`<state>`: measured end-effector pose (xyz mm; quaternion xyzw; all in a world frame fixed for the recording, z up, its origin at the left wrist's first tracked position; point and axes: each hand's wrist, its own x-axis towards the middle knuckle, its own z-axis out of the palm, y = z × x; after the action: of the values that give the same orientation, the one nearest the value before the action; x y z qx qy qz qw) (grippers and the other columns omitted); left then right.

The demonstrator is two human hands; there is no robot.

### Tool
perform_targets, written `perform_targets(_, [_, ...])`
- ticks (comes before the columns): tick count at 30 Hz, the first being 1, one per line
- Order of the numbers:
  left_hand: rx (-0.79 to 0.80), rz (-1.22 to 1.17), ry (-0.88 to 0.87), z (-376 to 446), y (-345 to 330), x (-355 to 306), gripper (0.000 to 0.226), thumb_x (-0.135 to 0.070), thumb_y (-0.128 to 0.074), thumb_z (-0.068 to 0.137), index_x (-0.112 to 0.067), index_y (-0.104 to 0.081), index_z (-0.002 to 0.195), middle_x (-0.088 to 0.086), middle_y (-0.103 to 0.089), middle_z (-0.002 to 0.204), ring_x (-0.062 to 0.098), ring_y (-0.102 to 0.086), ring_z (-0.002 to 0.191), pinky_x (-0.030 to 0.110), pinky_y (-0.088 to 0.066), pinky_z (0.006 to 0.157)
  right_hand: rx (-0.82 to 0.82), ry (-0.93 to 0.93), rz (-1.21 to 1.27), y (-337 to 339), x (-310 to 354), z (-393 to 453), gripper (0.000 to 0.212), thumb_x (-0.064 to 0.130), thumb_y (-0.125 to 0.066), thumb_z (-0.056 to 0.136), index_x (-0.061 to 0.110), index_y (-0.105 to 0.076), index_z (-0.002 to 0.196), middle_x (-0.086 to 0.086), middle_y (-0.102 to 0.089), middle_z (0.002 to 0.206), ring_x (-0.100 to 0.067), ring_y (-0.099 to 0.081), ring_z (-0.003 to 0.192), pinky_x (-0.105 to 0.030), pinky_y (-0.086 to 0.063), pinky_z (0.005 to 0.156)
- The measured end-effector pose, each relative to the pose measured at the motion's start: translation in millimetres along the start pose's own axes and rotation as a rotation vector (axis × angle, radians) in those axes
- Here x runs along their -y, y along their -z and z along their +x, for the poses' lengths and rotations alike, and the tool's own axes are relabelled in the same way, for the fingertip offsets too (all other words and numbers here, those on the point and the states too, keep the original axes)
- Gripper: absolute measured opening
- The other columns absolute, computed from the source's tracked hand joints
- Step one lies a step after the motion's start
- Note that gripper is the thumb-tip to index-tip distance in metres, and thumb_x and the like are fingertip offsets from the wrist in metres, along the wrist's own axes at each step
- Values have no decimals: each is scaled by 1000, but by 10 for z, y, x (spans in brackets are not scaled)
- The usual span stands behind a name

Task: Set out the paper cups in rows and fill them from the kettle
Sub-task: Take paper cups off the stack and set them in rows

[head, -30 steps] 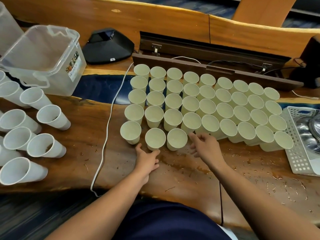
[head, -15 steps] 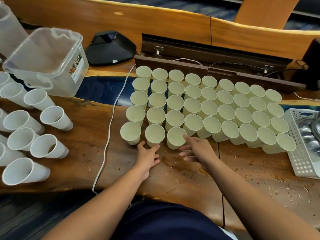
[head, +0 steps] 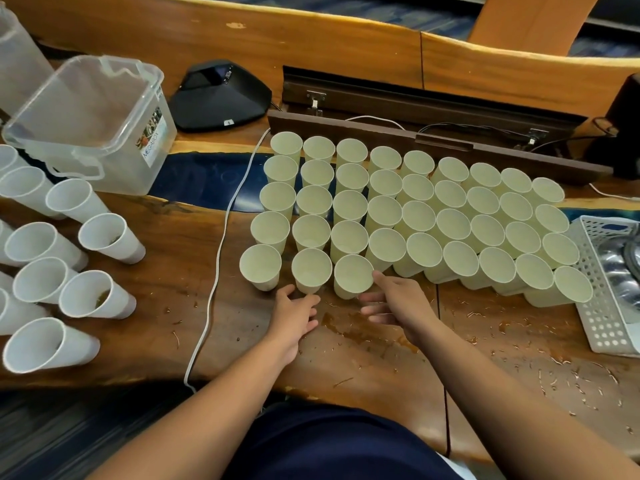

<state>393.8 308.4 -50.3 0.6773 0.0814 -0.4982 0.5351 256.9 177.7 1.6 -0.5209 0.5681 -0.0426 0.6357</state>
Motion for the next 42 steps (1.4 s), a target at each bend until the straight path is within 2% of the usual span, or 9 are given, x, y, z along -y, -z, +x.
perform_targets(7, [-233, -145, -42, -38, 300, 97, 42, -4, -62, 91, -16, -43, 126, 15, -59, 100, 17, -54, 74, 30, -49, 69, -59, 42, -66, 118, -24, 0, 28, 32, -48, 104, 11, -64, 113, -11, -74, 81, -24, -67, 63, -34, -57, 60])
perform_targets(11, [-436, 11, -218, 1, 512, -1, 57, -5, -67, 88, -25, -37, 132, 10, -53, 118, 23, -57, 97, 34, -46, 79, -60, 62, -269, 146, -131, 76, 26, 10, -59, 95, 13, -60, 121, -7, -72, 79, -18, -63, 58, -27, -50, 52])
perform_targets(15, [-380, 194, -343, 70, 621, -112, 73, -5, -71, 86, -31, -35, 144, 0, -46, 132, 17, -46, 116, 33, -41, 91, -17, 116, -432, 52, -155, 137, 56, 12, -74, 86, 25, -52, 137, 0, -74, 80, -14, -67, 62, -30, -59, 57])
perform_targets(18, [-332, 219, -405, 81, 598, -154, 69, -7, -74, 86, -27, -40, 143, -1, -52, 135, 12, -48, 115, 35, -45, 99, 21, 118, -443, -31, -110, 155, 68, 14, -75, 86, 26, -45, 145, 1, -75, 83, -19, -70, 70, -29, -60, 63])
perform_targets(23, [-281, 171, -375, 126, 559, -152, 66, -13, -76, 85, -30, -42, 139, -13, -54, 115, 19, -56, 117, 49, -50, 101, 31, 145, -473, -111, -53, 153, 61, 17, -72, 88, 22, -47, 143, -1, -75, 87, -16, -66, 69, -31, -59, 67])
perform_targets(31, [-261, 198, -367, 152, 584, -134, 74, -5, -76, 82, -28, -38, 142, -11, -55, 117, -3, -56, 94, 45, -51, 100, 30, 15, -495, -138, -104, 154, 71, 20, -82, 78, 24, -42, 136, -10, -74, 90, -19, -64, 61, -34, -58, 60])
perform_targets(36, [-238, 237, -359, 122, 551, -167, 91, -4, -82, 77, -28, -28, 147, -4, -46, 135, 11, -49, 110, 31, -39, 97, 28, 76, -506, -156, -101, 172, 81, 23, -84, 75, 27, -36, 140, -7, -70, 90, -20, -66, 63, -36, -60, 60])
perform_targets(39, [-260, 248, -324, 101, 490, -179, 108, -10, -90, 67, -30, -22, 149, 4, -32, 149, 23, -39, 132, 39, -36, 107, 32, 89, -519, -162, -82, 202, 80, 24, -85, 75, 26, -37, 139, -4, -71, 87, -21, -67, 64, -36, -59, 60])
perform_targets(42, [-282, 258, -271, 37, 400, -192, 116, -15, -92, 64, -31, -17, 151, 10, -24, 150, 31, -35, 135, 45, -35, 109, 31, 103, -525, -179, -72, 230, 78, 27, -85, 74, 25, -39, 136, -1, -69, 91, -22, -69, 66, -34, -60, 57])
